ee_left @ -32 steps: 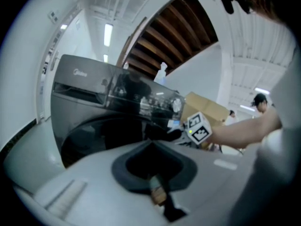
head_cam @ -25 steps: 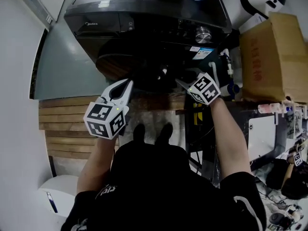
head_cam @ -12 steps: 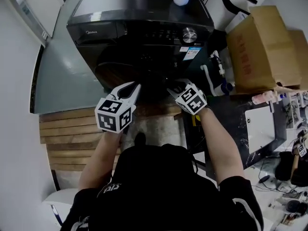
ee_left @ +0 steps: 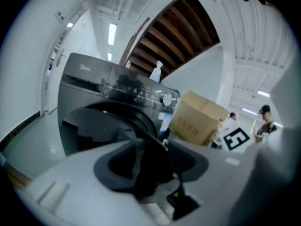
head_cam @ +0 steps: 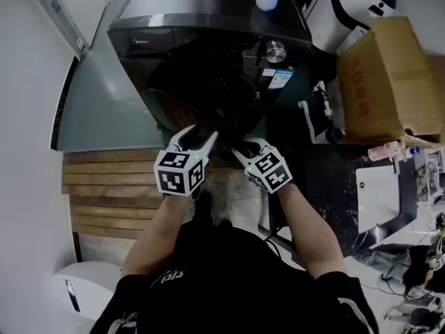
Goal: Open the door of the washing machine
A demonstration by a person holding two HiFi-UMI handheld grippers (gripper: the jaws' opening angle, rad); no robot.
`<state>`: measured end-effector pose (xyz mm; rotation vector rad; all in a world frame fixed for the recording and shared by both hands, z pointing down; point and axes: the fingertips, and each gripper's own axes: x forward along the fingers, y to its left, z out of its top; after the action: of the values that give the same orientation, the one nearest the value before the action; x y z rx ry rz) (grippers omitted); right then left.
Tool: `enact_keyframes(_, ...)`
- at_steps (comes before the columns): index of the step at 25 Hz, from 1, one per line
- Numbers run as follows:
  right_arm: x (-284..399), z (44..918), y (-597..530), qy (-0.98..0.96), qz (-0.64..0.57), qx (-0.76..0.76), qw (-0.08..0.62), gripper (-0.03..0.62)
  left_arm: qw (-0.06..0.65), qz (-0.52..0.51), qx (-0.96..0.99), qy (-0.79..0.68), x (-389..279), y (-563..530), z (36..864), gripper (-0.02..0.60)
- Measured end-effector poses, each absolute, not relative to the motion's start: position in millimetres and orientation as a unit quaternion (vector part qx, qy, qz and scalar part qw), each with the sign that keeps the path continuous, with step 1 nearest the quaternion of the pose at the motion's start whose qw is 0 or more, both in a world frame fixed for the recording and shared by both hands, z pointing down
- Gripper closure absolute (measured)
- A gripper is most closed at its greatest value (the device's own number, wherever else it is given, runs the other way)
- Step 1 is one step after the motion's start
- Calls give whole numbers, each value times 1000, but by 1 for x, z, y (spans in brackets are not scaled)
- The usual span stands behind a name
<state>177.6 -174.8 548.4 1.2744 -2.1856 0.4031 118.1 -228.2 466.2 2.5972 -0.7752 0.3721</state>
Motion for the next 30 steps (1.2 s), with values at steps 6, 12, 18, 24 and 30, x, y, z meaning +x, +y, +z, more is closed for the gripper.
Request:
enact_keyframes(6,143,544,-146,-831,181,468,240,543,206,144,925,-284,109,-204,473,331)
enact_keyframes(12,91,542,-111,-857,186,425,225,545,199,149,914,-320,78,-186,485,333)
enact_keyframes(18,59,541,-83,-878,174,386,224,586,216,146,897,-357,33,-178,495,348)
enact_keyframes(24,62,541,-62,-879,183,387,209,586,193,161,886,-391,3,-164,493,434)
enact_keyframes(30,95,530,-64,-867,194,425,174,586,175,177,876,-413,-16,-162,493,443)
